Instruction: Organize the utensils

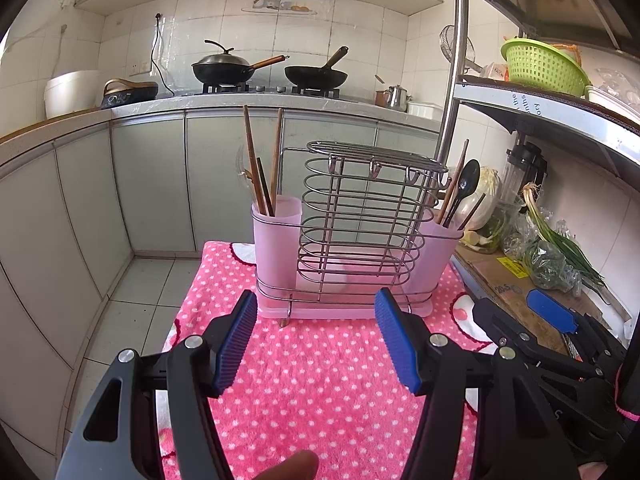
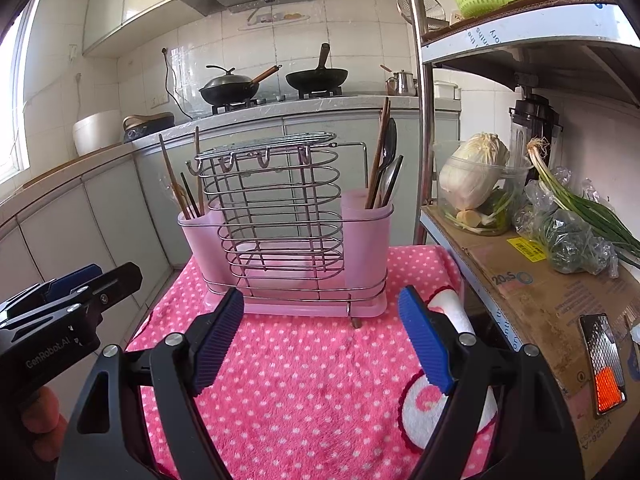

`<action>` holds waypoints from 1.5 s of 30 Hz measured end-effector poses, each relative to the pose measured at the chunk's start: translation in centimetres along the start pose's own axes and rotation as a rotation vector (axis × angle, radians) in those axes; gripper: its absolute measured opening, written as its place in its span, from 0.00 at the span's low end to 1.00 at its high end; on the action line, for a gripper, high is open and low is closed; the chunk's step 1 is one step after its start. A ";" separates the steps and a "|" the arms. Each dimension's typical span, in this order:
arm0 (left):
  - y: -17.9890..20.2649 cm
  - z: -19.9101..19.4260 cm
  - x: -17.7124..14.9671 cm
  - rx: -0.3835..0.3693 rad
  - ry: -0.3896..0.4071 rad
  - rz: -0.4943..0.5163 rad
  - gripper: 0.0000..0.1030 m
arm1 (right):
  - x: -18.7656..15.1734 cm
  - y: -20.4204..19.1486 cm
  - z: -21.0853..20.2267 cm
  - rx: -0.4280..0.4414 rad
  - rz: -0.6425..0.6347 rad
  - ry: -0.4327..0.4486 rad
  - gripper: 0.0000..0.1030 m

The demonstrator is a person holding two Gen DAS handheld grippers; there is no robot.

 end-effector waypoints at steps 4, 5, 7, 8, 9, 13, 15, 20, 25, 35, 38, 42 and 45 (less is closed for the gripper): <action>0.0 0.0 0.0 0.000 0.001 0.001 0.59 | 0.0 -0.1 0.1 0.000 -0.007 -0.002 0.78; 0.0 -0.1 0.0 0.000 0.002 0.002 0.59 | -0.1 -0.2 0.1 0.000 -0.008 -0.002 0.78; 0.0 -0.1 0.0 0.000 0.002 0.002 0.59 | -0.1 -0.2 0.1 0.000 -0.010 -0.003 0.78; 0.0 -0.1 0.0 -0.001 0.002 0.001 0.59 | -0.1 -0.2 0.1 0.000 -0.010 -0.003 0.78; 0.0 -0.1 0.0 0.000 0.002 0.001 0.59 | -0.1 -0.2 0.1 0.000 -0.011 -0.003 0.78; -0.1 -0.1 0.0 0.001 0.002 0.002 0.59 | -0.1 -0.3 0.1 -0.001 -0.011 -0.001 0.78; 0.0 -0.2 0.0 0.002 0.003 0.002 0.59 | 0.0 -0.2 0.2 0.000 -0.008 -0.001 0.78; 0.0 -0.2 0.0 0.002 0.003 0.003 0.59 | 0.0 -0.2 0.2 0.000 -0.009 -0.002 0.78; -0.1 -0.3 0.0 0.001 0.003 0.006 0.59 | 0.0 -0.2 0.2 0.000 -0.010 -0.002 0.78; 0.0 -0.4 -0.1 -0.003 0.003 0.011 0.59 | 0.0 -0.2 0.2 0.003 -0.011 -0.003 0.78; 0.0 -0.4 -0.1 -0.002 0.003 0.010 0.59 | 0.0 -0.3 0.1 0.004 -0.013 0.000 0.78; 0.0 -0.4 0.0 -0.001 0.002 0.009 0.59 | 0.0 -0.5 0.0 0.004 -0.017 0.000 0.78; -0.1 -0.4 0.1 -0.002 0.003 0.012 0.59 | 0.0 -0.5 0.0 0.005 -0.018 0.001 0.78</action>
Point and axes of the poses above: each gripper's, at about its wrist camera, not at the fingertips, and z roughly the way its jaws point, y to its right, x to its top, the point moved 7 cm from there along z, roughly the way its jaws point, and after that the axes turned 11 degrees about z, right-handed, at the moved point
